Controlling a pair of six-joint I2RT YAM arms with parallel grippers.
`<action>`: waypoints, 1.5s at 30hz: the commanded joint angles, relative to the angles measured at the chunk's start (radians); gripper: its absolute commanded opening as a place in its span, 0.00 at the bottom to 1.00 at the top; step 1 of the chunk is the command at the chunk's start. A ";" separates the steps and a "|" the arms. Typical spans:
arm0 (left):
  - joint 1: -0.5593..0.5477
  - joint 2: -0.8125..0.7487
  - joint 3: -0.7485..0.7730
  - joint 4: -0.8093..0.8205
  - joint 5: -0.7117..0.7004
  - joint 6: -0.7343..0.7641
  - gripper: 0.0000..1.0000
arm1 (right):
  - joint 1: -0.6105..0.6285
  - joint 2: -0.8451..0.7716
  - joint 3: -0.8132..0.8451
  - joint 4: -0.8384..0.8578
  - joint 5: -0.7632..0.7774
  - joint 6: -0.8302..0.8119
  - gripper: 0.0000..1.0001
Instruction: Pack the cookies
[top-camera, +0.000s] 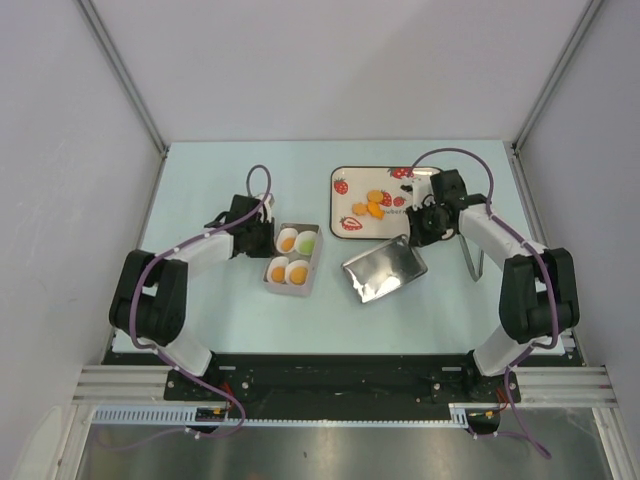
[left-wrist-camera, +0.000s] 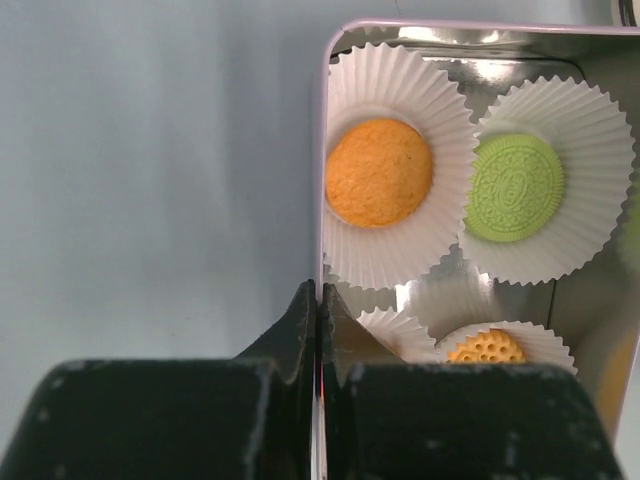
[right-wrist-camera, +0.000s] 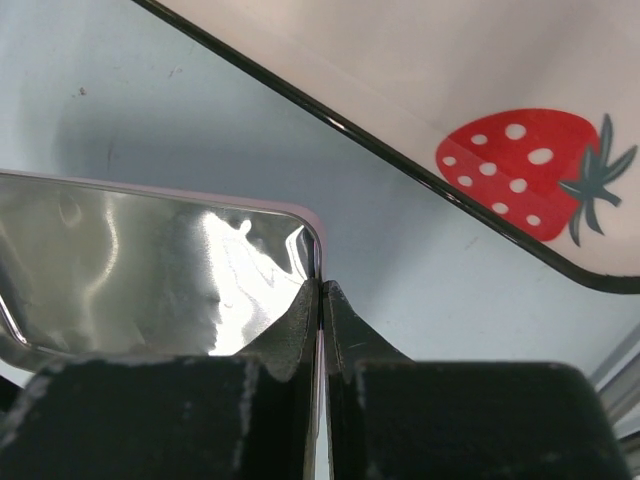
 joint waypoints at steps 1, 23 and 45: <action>-0.036 -0.001 0.038 -0.016 -0.039 -0.095 0.00 | -0.024 -0.057 0.017 -0.019 -0.033 -0.012 0.02; -0.096 0.008 0.040 -0.064 -0.035 -0.099 0.38 | -0.025 -0.087 0.022 -0.007 -0.026 -0.016 0.03; -0.099 -0.287 0.057 0.043 0.187 0.054 0.64 | 0.022 -0.123 0.097 0.097 0.100 0.105 0.02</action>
